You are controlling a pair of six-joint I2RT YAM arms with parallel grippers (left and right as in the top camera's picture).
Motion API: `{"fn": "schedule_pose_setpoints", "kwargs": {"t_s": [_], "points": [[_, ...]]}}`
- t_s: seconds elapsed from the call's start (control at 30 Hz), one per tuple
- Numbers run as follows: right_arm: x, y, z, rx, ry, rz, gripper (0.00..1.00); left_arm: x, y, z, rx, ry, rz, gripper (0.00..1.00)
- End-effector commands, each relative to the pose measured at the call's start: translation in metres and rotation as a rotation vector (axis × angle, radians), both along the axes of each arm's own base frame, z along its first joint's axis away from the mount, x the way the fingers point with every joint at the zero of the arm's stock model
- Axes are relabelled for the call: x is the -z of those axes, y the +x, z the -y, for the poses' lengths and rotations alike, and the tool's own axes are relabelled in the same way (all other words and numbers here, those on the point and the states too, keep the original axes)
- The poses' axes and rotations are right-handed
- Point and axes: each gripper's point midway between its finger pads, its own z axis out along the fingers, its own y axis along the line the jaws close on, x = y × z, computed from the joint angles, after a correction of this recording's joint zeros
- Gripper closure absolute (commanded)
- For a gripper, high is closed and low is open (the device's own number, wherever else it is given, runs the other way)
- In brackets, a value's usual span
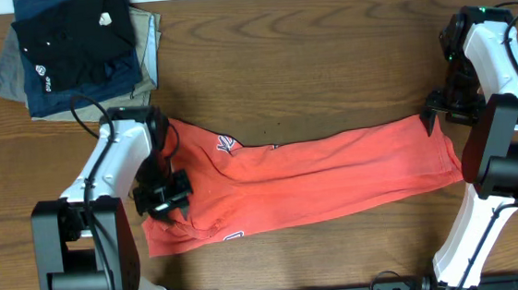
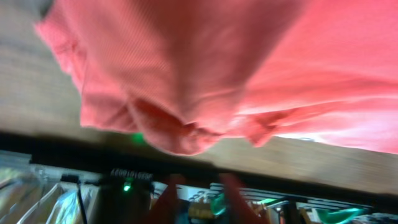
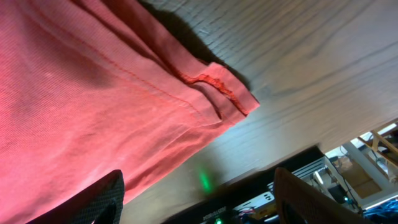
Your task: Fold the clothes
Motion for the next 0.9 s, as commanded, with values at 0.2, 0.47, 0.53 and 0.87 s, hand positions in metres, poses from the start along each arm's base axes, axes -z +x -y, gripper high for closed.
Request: {"fn": "schedule_pose_setpoints", "kwargs": {"t_s": [0.2,0.47,0.53,0.87], "points": [[-0.005,0.01,-0.039,-0.105,0.063,0.048,0.73,0.0,0.054,0.017,0.034,-0.072,0.22,0.94],[0.023,0.006,-0.069,-0.151,0.029,0.04,0.82,0.022,0.029,-0.007,-0.001,0.09,0.136,0.94],[0.036,0.001,-0.071,-0.16,0.031,0.034,0.81,0.029,0.02,-0.012,-0.001,0.109,0.116,0.94],[0.074,-0.024,-0.053,-0.09,0.017,0.005,0.83,0.056,-0.01,-0.028,-0.09,0.123,0.051,0.94]]}}
